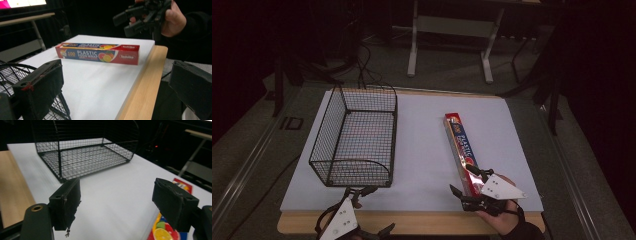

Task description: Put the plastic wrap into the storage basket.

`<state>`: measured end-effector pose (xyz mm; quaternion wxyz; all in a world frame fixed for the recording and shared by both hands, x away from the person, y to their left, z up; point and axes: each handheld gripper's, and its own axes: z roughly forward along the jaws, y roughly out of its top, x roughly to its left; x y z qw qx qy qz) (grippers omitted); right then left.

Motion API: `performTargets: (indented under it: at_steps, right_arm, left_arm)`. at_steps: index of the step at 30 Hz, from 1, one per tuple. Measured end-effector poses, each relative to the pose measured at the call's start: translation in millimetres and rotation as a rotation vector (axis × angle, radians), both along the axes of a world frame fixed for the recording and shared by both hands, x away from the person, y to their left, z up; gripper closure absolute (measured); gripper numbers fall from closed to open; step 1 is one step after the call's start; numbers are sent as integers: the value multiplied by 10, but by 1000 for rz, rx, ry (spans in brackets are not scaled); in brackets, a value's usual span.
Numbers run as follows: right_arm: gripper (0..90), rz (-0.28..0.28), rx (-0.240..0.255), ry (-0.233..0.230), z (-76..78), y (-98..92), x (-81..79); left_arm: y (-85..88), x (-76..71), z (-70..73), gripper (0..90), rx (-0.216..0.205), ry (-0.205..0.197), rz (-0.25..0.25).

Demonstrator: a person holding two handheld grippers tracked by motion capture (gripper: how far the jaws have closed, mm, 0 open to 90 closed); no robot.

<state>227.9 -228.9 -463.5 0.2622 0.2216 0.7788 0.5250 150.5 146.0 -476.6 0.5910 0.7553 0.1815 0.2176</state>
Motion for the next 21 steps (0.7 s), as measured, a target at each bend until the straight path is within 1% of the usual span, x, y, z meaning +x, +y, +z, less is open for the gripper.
performTargets:
  at_steps: [1,2,3,5,6,8,10,11,12,14,15,16,17,18,19,21]
  right_arm:
    - [227,-2,-3,1,7,-3,-2]
    - [227,4,-1,10,15,-5,-2]
    - [227,0,2,5,21,-9,-5]
    - [227,6,-3,12,29,-10,-10]
    - [228,3,-6,8,28,-9,-13]
    - [229,17,-17,38,40,-1,-19]
    - [239,13,-18,31,50,5,-28]
    - [239,26,-18,42,64,8,-33]
    - [252,21,-22,24,84,20,-46]
    - [252,21,-28,20,93,28,-49]
    - [252,21,-28,20,93,28,-49]
    - [252,21,-27,2,101,30,-46]
    - [252,22,-30,9,106,37,-40]
    - [252,22,-30,9,106,37,-40]
    - [252,18,-40,4,110,45,-35]
    - [252,17,-49,4,138,66,-33]
  left_arm:
    - [-3,4,-5,1,3,4,-4]
    - [-5,6,-8,1,10,4,-5]
    - [-6,5,-10,1,13,3,-6]
    - [-8,2,-9,1,8,-1,-9]
    - [-9,2,-9,1,7,-2,-11]
    - [-16,-1,-14,1,12,-6,-16]
    - [-21,-2,-18,1,16,-8,-17]
    - [-21,-2,-18,1,16,-8,-17]
    - [-35,-5,-32,1,17,-6,-27]
    - [-53,-15,-52,1,32,-7,-39]
    - [-53,-15,-52,1,32,-7,-39]
    - [-70,-16,-68,1,44,-6,-49]
    - [-70,-16,-68,1,44,-6,-49]
    - [-82,-12,-79,1,48,1,-58]
    - [-94,-8,-90,1,61,2,-62]
    - [-111,-8,-98,1,68,1,-65]
